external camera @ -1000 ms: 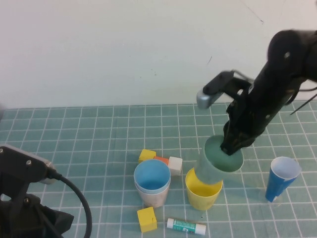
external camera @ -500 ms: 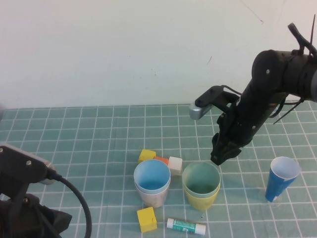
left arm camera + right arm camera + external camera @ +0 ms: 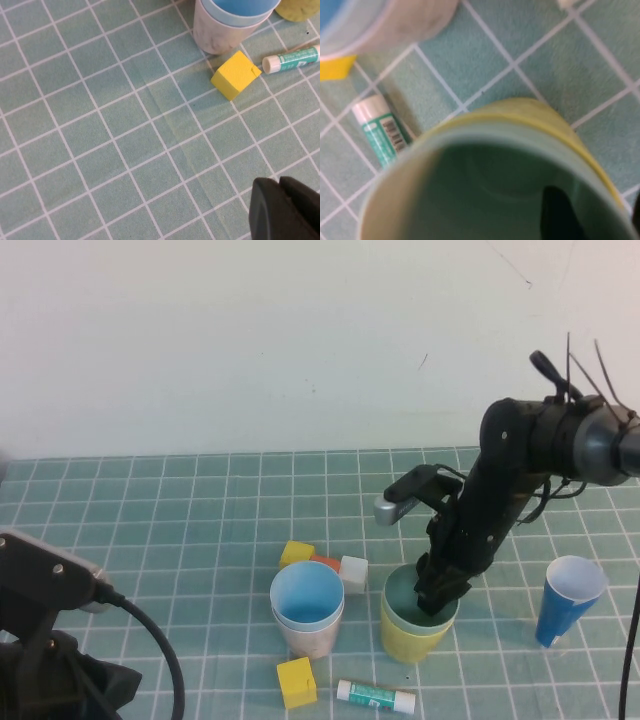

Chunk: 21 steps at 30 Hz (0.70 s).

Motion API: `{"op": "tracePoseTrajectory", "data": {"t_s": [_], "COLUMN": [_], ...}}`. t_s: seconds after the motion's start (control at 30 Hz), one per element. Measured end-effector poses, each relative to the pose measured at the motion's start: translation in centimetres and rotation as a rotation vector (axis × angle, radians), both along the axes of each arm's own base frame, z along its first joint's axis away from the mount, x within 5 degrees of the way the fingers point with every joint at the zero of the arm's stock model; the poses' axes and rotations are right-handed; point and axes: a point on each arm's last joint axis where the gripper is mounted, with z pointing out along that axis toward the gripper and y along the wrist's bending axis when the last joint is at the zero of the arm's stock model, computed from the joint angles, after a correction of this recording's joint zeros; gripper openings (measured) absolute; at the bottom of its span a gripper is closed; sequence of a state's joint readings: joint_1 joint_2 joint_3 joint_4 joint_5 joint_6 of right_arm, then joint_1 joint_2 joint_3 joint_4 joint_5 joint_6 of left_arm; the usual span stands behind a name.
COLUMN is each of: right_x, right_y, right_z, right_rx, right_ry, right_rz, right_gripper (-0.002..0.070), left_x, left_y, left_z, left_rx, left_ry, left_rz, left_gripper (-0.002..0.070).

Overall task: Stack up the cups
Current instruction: Pick up the yellow cup, then place the yellow cup on the blue cup

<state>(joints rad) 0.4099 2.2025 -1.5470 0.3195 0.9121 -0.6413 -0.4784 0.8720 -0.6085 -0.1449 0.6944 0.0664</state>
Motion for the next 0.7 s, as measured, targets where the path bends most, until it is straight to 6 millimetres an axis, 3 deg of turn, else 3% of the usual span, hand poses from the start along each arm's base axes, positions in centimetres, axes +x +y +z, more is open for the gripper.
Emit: {"op": "tracePoseTrajectory", "data": {"t_s": [0.1,0.2,0.3,0.43,0.6,0.7], "right_x": [0.0,0.1,0.3,0.3,-0.9,-2.0], "right_y": [0.1,0.3,0.4,0.7,4.0,6.7], "right_z": [-0.5,0.9,4.0,10.3,17.5,18.9], "right_rx": [0.005,0.037,0.073,0.134,0.221,0.229], "right_ry": [0.008,-0.034,-0.100,-0.226,-0.379,-0.421], "right_rz": [-0.006,-0.003,-0.001,0.022,0.125,0.209], "right_gripper": [0.0172,0.0050,0.0034,0.0034,0.0033,0.0033], "left_x": [0.0,-0.1,-0.2,-0.2,-0.2,-0.1], "left_y": [0.0,0.0,0.1,0.1,0.1,0.0], "left_z": [0.0,-0.1,-0.1,-0.2,-0.1,-0.1], "left_rx": [0.003,0.007,0.011,0.015,0.012,0.009], "left_ry": [0.004,0.013,0.021,0.029,0.023,0.011], "left_rz": [-0.002,-0.003,-0.005,-0.006,-0.005,-0.004], "left_gripper": [-0.0001,-0.0001,-0.0001,-0.0001,-0.0001,-0.0001]}}
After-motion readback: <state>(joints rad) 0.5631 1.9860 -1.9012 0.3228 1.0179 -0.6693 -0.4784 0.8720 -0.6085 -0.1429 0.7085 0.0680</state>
